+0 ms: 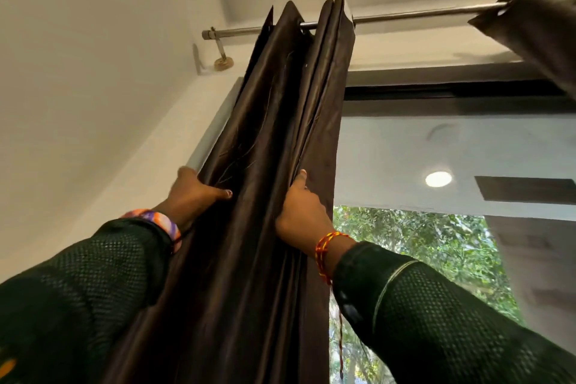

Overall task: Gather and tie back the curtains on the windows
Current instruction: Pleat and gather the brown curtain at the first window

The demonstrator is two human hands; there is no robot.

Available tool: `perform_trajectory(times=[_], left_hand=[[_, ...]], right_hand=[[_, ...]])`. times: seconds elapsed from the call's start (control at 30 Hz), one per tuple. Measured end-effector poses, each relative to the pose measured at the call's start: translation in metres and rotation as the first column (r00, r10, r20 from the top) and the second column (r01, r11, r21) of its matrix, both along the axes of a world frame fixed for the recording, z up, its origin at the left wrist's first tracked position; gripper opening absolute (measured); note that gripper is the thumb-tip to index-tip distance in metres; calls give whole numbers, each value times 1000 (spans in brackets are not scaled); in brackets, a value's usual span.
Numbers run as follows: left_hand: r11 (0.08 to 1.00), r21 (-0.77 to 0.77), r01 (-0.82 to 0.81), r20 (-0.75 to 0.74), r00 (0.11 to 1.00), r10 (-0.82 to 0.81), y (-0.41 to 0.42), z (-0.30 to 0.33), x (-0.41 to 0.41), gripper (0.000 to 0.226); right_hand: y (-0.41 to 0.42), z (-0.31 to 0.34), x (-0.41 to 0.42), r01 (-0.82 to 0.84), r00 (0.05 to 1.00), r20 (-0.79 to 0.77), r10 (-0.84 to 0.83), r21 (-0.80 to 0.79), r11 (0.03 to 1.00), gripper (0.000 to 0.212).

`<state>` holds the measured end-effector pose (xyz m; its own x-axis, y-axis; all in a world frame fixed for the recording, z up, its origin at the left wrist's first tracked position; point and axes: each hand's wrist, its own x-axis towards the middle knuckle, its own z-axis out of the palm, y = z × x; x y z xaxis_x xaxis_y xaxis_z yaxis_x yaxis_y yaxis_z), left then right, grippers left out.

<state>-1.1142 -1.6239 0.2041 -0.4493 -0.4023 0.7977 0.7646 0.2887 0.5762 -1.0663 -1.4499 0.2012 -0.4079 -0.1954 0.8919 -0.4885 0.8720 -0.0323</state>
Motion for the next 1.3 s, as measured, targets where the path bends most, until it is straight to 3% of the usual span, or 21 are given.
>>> perform_trajectory(times=[0.07, 0.13, 0.23, 0.43, 0.57, 0.8, 1.07, 1.3], left_hand=[[992, -112, 51, 26, 998, -48, 18, 9, 10, 72], [957, -289, -22, 3, 1000, 24, 46, 16, 30, 44], [889, -439, -128, -98, 991, 94, 91, 31, 61, 39], [858, -480, -184, -158, 980, 122, 165, 62, 119, 33], [817, -562, -128, -202, 979, 15, 234, 67, 165, 30], [837, -546, -35, -162, 985, -65, 292, 62, 212, 34], [850, -526, -32, -91, 996, -18, 268, 42, 226, 31], [733, -671, -115, 61, 976, 209, 215, 9, 225, 7]], right_hand=[[8, 1, 6, 0, 1000, -2, 0, 7, 1000, 89], [18, 2, 14, 13, 1000, -15, -13, 14, 1000, 87], [40, 6, 35, 38, 998, -50, -35, 41, 998, 82], [104, 17, 92, 75, 993, -92, -76, -14, 997, 67], [160, 31, 140, 99, 987, -122, -108, -72, 992, 54], [213, 31, 191, 186, 976, -96, -194, -86, 979, 50], [196, 20, 211, 156, 985, -54, -161, -82, 984, 58], [167, -15, 196, 184, 982, 31, -184, -9, 983, 81]])
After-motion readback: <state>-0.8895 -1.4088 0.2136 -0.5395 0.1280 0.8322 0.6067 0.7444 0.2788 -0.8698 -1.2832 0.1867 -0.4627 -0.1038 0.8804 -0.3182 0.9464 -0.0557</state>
